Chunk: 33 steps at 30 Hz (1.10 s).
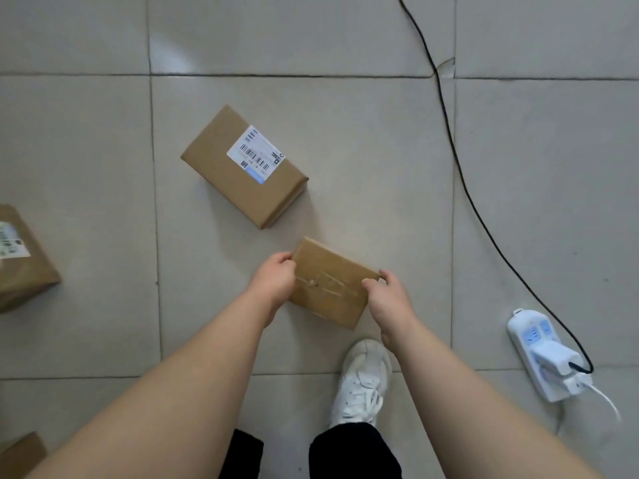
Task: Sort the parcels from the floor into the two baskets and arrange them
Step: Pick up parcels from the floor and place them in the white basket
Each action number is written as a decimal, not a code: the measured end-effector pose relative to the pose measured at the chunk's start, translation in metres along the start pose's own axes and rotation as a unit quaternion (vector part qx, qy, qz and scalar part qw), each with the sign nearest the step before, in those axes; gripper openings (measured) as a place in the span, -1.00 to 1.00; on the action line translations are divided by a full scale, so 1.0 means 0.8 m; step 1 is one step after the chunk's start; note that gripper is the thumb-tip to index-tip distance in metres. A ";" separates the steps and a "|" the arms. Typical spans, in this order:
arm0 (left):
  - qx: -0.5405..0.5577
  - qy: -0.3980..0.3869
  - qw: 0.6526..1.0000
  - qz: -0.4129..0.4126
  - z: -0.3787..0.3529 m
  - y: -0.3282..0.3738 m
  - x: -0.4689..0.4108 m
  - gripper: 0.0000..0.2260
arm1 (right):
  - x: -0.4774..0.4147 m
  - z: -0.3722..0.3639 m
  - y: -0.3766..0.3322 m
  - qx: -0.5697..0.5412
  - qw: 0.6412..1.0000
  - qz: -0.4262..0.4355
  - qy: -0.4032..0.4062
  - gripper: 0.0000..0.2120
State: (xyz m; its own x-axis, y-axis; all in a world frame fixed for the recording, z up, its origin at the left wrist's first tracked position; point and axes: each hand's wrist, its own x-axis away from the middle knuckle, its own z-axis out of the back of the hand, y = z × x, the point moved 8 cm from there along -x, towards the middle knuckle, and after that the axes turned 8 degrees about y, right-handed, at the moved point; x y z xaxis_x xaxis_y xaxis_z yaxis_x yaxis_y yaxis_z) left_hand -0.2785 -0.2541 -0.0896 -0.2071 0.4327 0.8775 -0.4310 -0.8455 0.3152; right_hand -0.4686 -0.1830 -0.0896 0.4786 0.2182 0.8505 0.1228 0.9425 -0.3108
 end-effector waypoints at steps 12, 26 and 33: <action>0.097 0.093 0.991 -0.029 0.140 0.108 0.085 -0.71 | 0.095 0.007 -0.134 -0.060 0.994 0.033 -0.084 -0.49; 0.096 0.059 0.989 -0.098 0.221 0.200 -0.041 -0.78 | 0.067 -0.125 -0.222 -0.079 0.985 0.083 -0.129 -0.81; 0.051 -0.068 0.990 -0.110 0.209 0.190 -0.096 -0.75 | 0.050 -0.166 -0.199 -0.197 0.970 0.052 -0.131 -0.35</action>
State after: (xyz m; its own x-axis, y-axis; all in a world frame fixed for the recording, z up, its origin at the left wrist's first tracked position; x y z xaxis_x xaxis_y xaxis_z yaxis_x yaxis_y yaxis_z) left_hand -0.1816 -0.4681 -0.0487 0.0048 0.5695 0.8220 -0.3606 -0.7657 0.5326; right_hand -0.3531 -0.3577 -0.0625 0.2757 0.4130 0.8680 0.4330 0.7528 -0.4958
